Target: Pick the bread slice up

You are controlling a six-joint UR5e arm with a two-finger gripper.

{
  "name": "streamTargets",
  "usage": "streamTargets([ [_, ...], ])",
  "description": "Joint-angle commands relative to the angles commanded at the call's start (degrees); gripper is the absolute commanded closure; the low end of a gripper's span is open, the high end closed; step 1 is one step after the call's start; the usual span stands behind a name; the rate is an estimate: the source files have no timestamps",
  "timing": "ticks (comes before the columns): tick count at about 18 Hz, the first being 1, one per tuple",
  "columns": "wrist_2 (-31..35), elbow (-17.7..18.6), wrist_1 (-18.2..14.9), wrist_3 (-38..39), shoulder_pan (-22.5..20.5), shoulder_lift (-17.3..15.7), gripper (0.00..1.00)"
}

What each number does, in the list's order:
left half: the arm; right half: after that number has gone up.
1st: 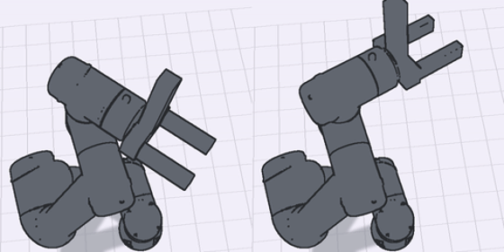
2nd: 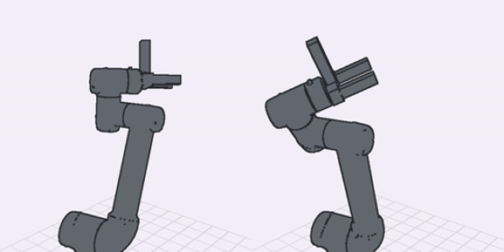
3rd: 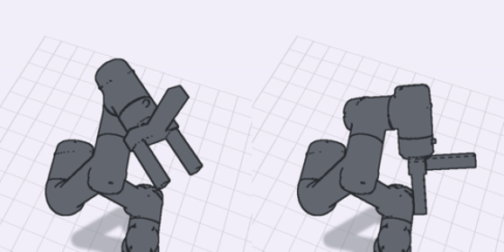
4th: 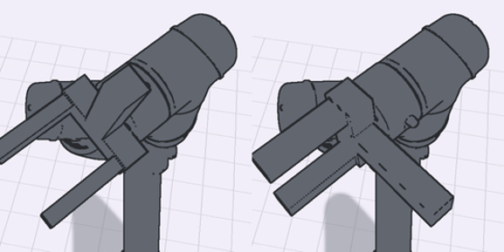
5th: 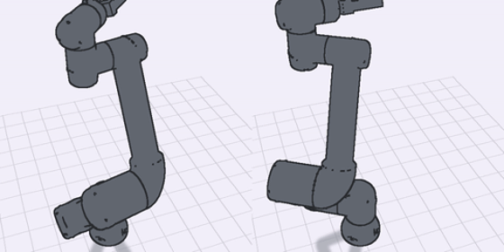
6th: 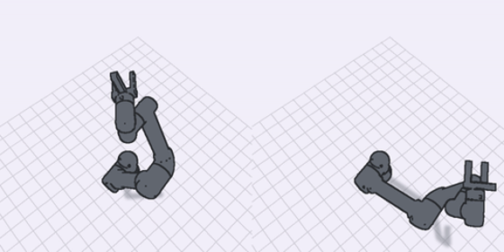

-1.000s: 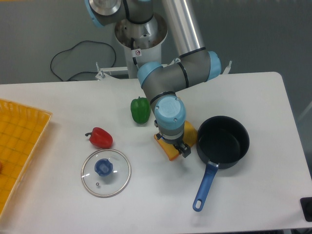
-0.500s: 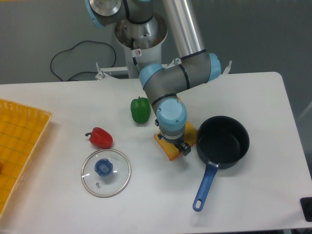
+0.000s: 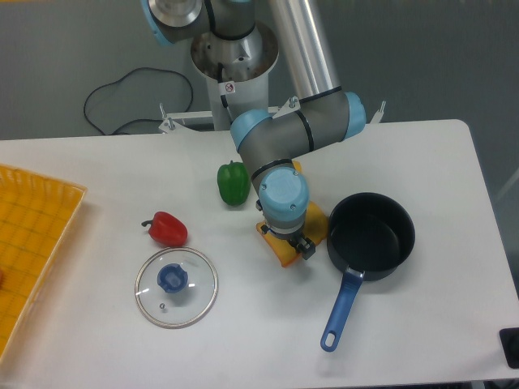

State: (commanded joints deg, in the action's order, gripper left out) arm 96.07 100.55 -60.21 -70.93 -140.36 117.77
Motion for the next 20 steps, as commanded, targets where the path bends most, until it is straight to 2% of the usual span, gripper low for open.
streamTargets([
  [6, 0.09, 0.00, 0.09, -0.09, 0.09, -0.09, 0.00],
  [8, 0.00, -0.61, 0.96, 0.00, 0.79, -0.26, 0.00],
  [10, 0.17, 0.35, 2.19, 0.00, 1.05, 0.00, 0.00],
  [17, 0.17, 0.70, 2.64, -0.18, 1.05, 0.17, 0.00],
  [20, 1.05, 0.88, 3.78, -0.44, 1.05, 0.35, 0.00],
])
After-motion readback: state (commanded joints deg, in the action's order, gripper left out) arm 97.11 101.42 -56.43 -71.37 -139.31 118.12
